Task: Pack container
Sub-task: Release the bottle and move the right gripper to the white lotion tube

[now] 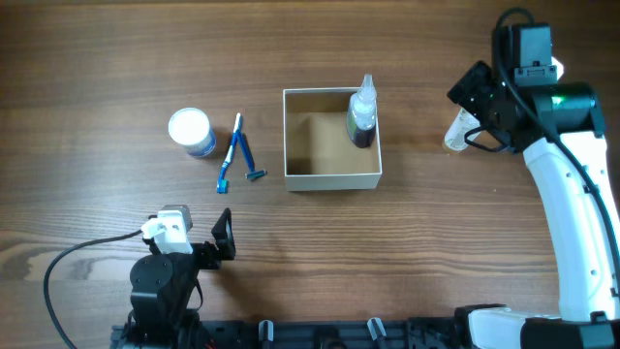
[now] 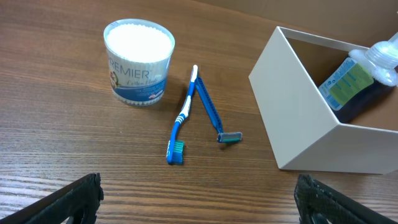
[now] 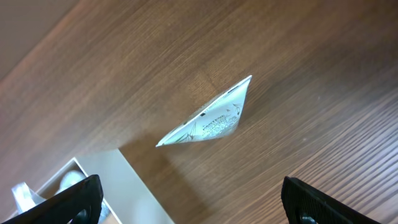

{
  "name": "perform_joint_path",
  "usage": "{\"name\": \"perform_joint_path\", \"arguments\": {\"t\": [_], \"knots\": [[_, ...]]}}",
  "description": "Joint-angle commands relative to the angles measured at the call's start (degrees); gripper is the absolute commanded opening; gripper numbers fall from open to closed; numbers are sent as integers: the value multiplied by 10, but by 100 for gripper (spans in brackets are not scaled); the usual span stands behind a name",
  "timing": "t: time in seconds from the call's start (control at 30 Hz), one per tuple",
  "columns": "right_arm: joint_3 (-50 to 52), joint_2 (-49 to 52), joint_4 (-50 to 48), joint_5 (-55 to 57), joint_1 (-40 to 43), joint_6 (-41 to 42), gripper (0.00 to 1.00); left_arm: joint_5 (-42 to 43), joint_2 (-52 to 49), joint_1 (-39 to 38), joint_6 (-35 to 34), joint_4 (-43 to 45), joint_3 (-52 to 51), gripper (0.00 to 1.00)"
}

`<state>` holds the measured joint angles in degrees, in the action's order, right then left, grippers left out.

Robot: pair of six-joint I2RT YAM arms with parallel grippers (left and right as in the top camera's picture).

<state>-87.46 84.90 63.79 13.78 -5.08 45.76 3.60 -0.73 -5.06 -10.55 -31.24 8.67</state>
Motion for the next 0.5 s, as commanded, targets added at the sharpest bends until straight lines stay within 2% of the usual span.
{"name": "perform_joint_path", "arguments": {"t": [0.0, 0.1, 0.27, 0.4, 0.47], "knots": [[2, 12, -7, 3, 9, 83, 93, 9, 6, 5, 10, 2, -2, 100], [2, 20, -22, -8, 26, 91, 89, 9, 6, 5, 10, 2, -2, 100], [2, 75, -38, -62, 71, 77, 88, 9, 6, 5, 10, 2, -2, 100], [2, 113, -35, -78, 76, 67, 88, 9, 6, 5, 10, 2, -2, 100], [2, 122, -31, -91, 76, 63, 79, 9, 6, 5, 10, 2, -2, 100]]}}
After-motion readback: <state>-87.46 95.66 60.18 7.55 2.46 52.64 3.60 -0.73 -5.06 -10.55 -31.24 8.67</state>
